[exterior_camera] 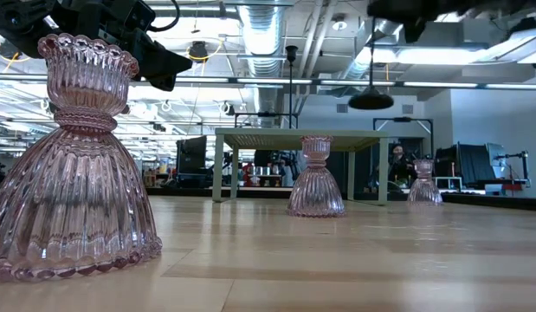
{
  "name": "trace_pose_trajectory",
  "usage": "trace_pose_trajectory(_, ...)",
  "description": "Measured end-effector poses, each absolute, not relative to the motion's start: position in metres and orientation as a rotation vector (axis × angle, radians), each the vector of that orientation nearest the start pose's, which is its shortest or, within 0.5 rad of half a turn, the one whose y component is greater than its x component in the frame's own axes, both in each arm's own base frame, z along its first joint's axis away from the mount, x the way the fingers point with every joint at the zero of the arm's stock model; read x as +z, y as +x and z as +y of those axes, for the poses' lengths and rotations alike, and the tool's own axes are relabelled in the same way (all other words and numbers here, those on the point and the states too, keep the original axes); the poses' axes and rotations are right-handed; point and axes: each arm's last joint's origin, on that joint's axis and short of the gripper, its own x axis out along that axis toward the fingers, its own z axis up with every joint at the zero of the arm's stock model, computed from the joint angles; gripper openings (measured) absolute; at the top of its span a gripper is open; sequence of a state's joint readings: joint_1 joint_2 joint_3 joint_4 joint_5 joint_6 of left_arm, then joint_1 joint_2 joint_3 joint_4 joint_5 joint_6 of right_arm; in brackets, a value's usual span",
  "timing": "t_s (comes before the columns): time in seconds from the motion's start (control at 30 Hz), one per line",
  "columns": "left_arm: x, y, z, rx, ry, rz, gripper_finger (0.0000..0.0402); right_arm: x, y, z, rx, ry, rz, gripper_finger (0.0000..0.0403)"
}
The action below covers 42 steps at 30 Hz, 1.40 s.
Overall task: Pick & Place candle stick holders
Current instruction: Put the top black candle holder on the shelf
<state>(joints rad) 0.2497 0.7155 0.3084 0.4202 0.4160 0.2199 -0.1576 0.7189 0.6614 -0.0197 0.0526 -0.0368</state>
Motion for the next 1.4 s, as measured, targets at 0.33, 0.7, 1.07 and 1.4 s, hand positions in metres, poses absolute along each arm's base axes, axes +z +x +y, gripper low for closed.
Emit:
trace_pose_trajectory(0.33,0.236,0.162,0.029,-0.165,0.224,-0.031,0.0011,0.326,0.173,-0.097,-0.244,-0.024,0.074,0.0000)
trace_pose_trajectory(0.7,0.236,0.162,0.029,-0.164,0.224,-0.031,0.0011,0.318,0.194,-0.178,-0.358,0.027,0.125,0.0000)
trace_pose_trajectory(1.07,0.236,0.162,0.029,-0.164,0.224,-0.031,0.0011,0.318,0.207,-0.225,-0.394,0.025,0.106,0.0000)
trace_pose_trajectory(1.4,0.236,0.162,0.029,-0.164,0.224,-0.031,0.0011,0.309,0.208,-0.243,-0.432,0.050,0.135,0.0000)
